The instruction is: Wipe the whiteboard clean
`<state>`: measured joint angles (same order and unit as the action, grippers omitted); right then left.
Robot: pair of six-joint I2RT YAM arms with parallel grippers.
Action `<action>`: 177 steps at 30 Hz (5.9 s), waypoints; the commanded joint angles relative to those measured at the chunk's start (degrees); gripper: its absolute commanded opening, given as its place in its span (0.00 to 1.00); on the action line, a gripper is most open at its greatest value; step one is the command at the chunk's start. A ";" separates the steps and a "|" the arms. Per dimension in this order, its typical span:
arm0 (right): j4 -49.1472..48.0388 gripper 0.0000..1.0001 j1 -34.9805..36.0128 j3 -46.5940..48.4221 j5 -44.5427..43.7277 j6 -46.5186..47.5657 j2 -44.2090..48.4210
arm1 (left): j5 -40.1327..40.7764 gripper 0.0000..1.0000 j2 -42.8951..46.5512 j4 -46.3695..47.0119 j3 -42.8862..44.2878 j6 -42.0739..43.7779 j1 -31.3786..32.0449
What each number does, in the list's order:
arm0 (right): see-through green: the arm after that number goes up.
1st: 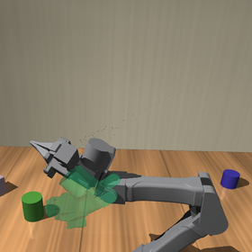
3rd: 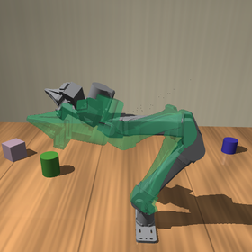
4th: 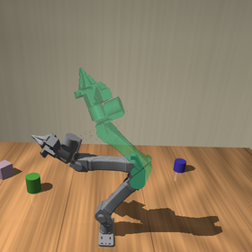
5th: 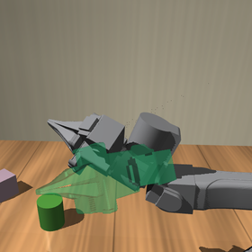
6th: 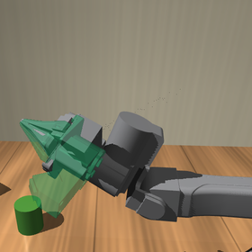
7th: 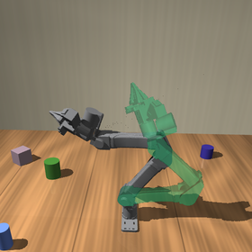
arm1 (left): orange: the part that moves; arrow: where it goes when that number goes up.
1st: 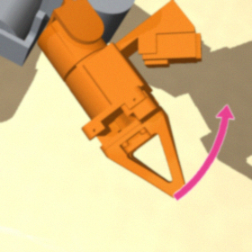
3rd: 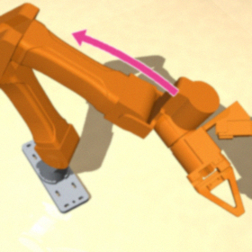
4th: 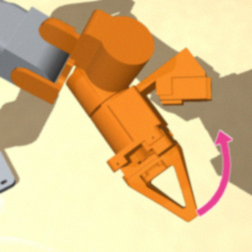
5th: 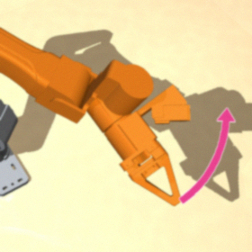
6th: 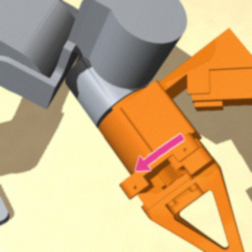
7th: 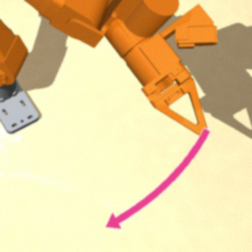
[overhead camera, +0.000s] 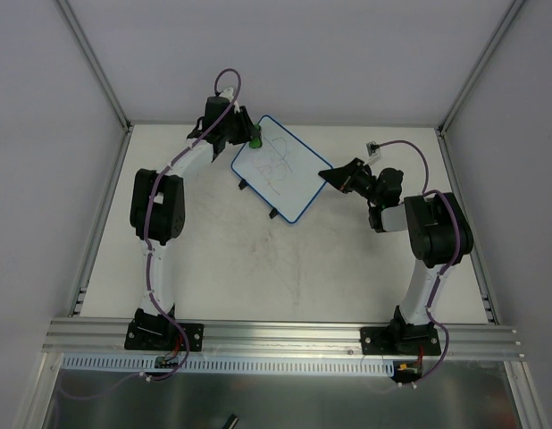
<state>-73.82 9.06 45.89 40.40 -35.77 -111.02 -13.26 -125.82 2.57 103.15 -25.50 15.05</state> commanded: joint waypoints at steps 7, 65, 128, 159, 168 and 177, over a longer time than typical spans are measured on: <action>-1.41 0.00 2.19 -0.36 2.93 6.85 5.73 | -0.72 0.00 -0.83 0.07 3.98 2.21 1.12; -2.99 0.00 2.54 -0.62 3.54 6.77 5.64 | 1.04 0.00 -1.80 -5.73 0.29 4.05 0.60; -6.07 0.00 2.19 -0.45 3.89 4.48 4.50 | 1.48 0.00 1.72 2.79 -17.28 -8.86 -0.54; -6.95 0.00 2.01 -0.10 3.98 3.43 3.71 | 7.72 0.00 10.50 7.10 -16.93 10.37 18.34; -7.30 0.00 2.01 -0.01 4.07 3.07 3.62 | 16.75 0.00 10.86 7.01 -16.59 23.47 27.13; -7.48 0.00 2.01 -0.01 4.24 2.98 3.53 | 17.83 0.00 10.16 6.66 -15.97 24.97 27.76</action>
<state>-69.56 9.58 45.19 39.33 -33.63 -108.49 6.15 -115.26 10.63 87.24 -2.42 41.69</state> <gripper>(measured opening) 0.090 0.316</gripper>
